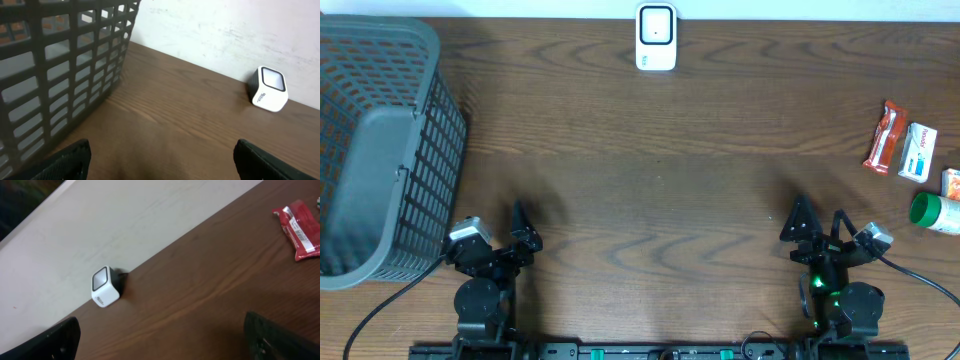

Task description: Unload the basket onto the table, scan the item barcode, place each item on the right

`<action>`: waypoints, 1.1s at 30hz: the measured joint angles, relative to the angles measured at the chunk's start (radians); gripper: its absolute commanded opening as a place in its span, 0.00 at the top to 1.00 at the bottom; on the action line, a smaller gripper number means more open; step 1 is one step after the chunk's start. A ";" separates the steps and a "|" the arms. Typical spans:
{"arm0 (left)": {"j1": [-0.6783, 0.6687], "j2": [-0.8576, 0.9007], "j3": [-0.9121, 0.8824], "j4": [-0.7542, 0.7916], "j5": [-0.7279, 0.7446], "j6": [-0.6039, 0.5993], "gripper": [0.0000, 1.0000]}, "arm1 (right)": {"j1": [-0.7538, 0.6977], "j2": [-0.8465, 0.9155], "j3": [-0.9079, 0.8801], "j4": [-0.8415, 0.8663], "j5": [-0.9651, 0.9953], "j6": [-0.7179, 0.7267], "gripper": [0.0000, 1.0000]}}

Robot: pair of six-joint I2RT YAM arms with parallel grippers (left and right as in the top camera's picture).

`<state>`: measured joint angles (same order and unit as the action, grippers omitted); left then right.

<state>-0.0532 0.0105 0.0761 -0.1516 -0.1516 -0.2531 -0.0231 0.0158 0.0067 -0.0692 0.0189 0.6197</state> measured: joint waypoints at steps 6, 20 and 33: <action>0.000 0.000 0.000 0.000 0.021 0.018 0.09 | 0.000 0.000 0.000 0.000 0.000 0.000 0.01; 0.000 0.000 -0.001 0.002 0.023 0.019 0.09 | 0.000 0.000 0.000 0.000 0.000 0.000 0.01; 0.000 0.000 -0.001 0.002 0.023 0.019 0.08 | 0.000 0.000 0.000 0.000 0.000 0.000 0.01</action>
<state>-0.0532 0.0105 0.0750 -0.1497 -0.1287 -0.2344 -0.0231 0.0154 0.0067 -0.0692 0.0189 0.6197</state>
